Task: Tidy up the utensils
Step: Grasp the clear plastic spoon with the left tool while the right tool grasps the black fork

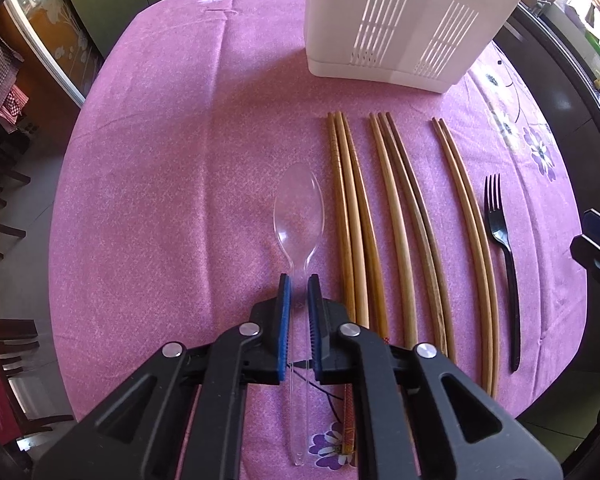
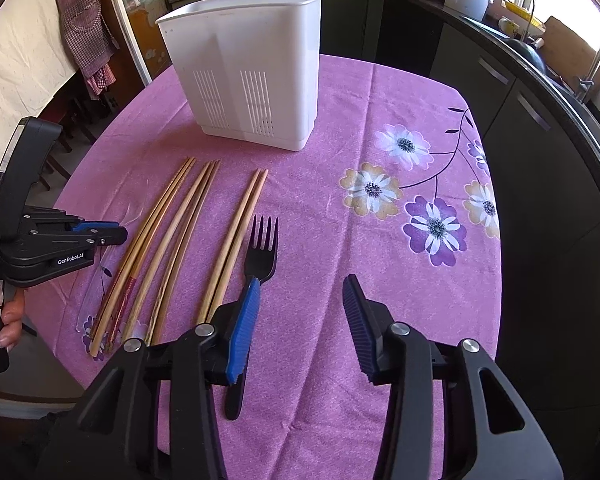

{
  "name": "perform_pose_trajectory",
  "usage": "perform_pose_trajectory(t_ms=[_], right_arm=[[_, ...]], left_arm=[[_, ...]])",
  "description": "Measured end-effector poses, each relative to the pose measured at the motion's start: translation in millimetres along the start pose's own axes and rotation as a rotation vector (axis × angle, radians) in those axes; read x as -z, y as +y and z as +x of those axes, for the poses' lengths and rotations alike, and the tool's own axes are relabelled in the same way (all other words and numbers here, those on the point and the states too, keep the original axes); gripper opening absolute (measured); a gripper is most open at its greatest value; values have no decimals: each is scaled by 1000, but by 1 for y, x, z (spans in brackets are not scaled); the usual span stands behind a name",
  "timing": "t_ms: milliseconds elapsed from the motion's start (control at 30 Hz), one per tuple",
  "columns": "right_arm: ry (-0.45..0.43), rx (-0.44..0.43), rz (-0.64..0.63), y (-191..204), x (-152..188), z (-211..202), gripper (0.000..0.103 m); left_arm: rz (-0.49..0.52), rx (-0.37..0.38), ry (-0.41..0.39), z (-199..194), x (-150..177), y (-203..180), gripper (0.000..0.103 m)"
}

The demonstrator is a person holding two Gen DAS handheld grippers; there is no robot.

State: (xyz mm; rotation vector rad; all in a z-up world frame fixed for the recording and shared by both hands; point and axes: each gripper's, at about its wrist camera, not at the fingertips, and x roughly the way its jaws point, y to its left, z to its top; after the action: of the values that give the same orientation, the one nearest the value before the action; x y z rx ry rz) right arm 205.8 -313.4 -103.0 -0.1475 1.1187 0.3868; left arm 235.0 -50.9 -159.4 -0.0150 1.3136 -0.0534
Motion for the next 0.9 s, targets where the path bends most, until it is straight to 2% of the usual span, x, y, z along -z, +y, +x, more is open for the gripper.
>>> perform_pose_trajectory(t_ms=[67,167,400,633,700,767,900], right_arm=[[31,-23,-2,3,0,8,29],[80,-45,-23,13,0,21,22],[151,-46,-36,31,-5,45,21],[213,-3,-35,37,-8,67,21],[207,3,-40,40,-10,69,19],[197,1,-39,42,-11,68,10],[147,-22,-25,37,-8,64,10]], left_arm=[[1,-3,-33,-8,0,2,9],[4,1,-102,-27,1,5,9],[22,-13,-282,-76,8,8,9],[43,12,-349,-100,21,8,9],[50,24,-372,-108,23,8,9],[59,38,-393,-115,24,5,9],[69,76,-451,-136,16,-1,9]])
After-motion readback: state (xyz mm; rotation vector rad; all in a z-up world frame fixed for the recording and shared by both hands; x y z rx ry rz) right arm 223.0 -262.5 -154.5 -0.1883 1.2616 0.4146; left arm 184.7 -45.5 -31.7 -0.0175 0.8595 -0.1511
